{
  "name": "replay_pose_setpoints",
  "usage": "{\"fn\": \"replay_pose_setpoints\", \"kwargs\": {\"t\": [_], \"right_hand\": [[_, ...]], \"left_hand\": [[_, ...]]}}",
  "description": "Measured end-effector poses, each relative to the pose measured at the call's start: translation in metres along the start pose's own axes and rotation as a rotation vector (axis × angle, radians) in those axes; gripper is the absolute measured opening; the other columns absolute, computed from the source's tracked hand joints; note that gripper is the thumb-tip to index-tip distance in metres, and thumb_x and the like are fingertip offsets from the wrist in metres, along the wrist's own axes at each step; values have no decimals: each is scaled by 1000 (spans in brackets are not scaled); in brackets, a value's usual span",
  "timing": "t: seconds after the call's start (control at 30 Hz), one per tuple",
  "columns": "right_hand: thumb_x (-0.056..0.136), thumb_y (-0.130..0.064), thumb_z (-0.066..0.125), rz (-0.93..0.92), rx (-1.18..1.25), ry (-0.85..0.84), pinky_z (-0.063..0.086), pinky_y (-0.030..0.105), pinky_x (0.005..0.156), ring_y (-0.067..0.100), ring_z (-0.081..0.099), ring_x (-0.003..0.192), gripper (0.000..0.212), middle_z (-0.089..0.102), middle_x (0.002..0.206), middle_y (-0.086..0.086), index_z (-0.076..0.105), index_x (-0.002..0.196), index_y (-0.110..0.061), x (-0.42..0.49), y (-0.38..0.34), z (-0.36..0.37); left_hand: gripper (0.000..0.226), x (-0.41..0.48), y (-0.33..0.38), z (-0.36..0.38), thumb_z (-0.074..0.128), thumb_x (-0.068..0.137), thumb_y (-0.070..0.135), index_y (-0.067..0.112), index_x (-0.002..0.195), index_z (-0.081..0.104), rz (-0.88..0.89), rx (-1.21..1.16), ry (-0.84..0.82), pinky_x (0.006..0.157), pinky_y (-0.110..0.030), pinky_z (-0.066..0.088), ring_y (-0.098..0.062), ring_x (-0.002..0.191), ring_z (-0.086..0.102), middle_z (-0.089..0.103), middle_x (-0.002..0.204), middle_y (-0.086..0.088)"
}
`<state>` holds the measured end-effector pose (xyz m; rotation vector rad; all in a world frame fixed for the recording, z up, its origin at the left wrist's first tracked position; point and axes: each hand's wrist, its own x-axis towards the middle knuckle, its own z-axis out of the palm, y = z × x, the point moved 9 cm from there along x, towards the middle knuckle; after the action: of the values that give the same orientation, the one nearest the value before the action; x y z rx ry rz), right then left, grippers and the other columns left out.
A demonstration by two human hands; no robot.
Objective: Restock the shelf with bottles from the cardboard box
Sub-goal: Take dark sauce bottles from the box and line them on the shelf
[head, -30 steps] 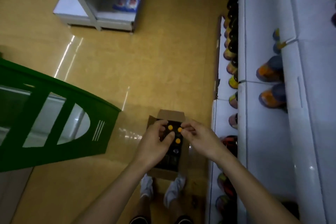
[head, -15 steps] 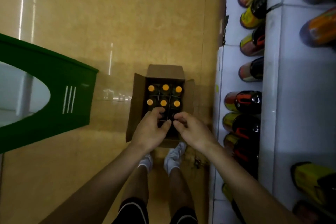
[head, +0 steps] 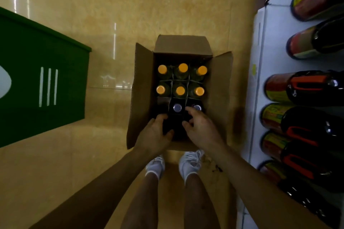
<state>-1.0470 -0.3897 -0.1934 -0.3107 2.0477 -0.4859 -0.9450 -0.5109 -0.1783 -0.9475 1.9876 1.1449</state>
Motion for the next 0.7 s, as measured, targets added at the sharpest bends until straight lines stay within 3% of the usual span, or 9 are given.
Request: {"fn": "replay_pose_setpoints", "kwargs": {"t": [0.17,0.23,0.33,0.5,0.7], "right_hand": [[98,-20,60,-15,-33,44,42,37,105,28,49,136,63,51,149,9,33,156,-19,46,5,29],[97,-12,59,-11,-18,59,39,36,108,28,45,140,62,47,153,8,36,154,-17,58,5,41],[93,-6,60,-19,46,130,41,36,106,28,50,134,55,55,146,7,47,146,-17,70,9,51],[90,-6,69,-40,218,276,42,27,101,19,57,126,45,65,134,-2,62,132,-20,77,23,55],[88,-10,73,-103,288,283,42,25,103,15,56,128,40,65,134,-5,66,126,-20,75,28,57]], "left_hand": [[62,43,-14,3,64,98,29,23,153,35,-8,-16,30,101,-42,51,-27,127,56,53,143,-9],[64,53,-17,4,63,98,28,24,154,33,-7,-27,29,104,-42,50,-26,130,55,52,145,-9],[66,64,-22,6,63,98,27,25,156,31,3,-25,18,106,-41,48,-25,134,53,51,147,-8],[67,71,-37,14,62,99,25,25,157,28,-8,-43,1,106,-38,48,-25,136,51,48,151,-8],[66,62,-46,28,61,100,23,24,157,28,-4,-57,-33,98,-31,47,-27,133,54,48,152,-9]]}}
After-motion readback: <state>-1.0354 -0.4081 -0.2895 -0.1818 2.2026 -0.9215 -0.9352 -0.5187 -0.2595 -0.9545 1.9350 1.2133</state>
